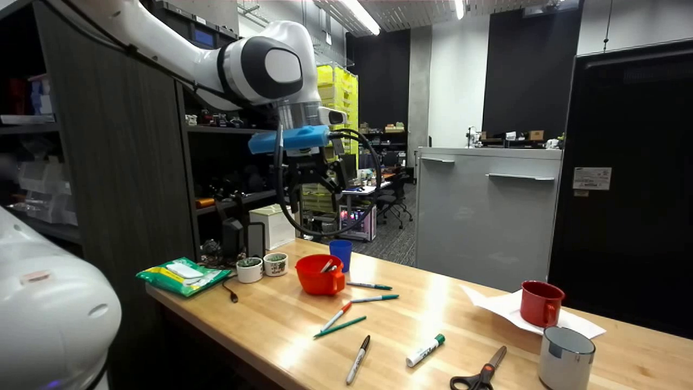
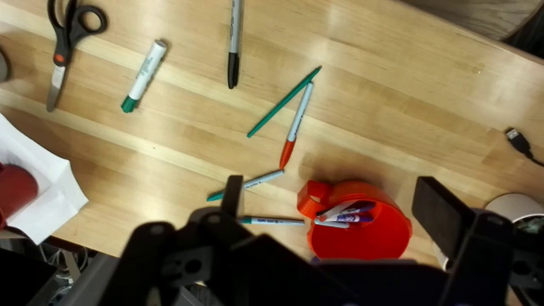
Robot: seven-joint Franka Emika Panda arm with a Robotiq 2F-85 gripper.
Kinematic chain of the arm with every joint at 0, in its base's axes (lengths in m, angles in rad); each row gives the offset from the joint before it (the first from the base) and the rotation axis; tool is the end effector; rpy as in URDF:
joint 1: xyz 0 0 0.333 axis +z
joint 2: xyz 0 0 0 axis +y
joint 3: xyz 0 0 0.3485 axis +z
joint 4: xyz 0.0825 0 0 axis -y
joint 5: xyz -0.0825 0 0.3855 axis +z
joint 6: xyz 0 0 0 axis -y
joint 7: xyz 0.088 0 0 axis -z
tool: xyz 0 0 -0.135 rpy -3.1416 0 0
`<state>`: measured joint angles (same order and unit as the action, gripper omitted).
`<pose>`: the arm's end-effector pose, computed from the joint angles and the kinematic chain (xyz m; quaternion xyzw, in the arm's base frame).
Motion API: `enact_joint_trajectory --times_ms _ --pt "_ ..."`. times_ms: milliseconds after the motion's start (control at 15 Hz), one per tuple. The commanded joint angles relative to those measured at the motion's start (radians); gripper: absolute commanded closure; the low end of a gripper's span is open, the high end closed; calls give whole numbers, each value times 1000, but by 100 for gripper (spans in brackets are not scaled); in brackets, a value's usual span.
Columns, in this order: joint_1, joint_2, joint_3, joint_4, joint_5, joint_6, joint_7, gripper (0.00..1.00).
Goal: Put one green pen in the orange bowl.
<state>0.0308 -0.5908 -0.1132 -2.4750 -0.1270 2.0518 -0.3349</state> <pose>0.3745 -0.0449 0.5081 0.9838 0.1567 0.0758 0.0430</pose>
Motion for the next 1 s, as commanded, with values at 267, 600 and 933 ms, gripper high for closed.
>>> enact_joint_trajectory --times_ms 267,600,933 --pt "168 60 70 -27 85 127 -114 0" --pt "217 207 132 13 90 271 -93 0" --pt "186 357 226 111 48 359 97 0"
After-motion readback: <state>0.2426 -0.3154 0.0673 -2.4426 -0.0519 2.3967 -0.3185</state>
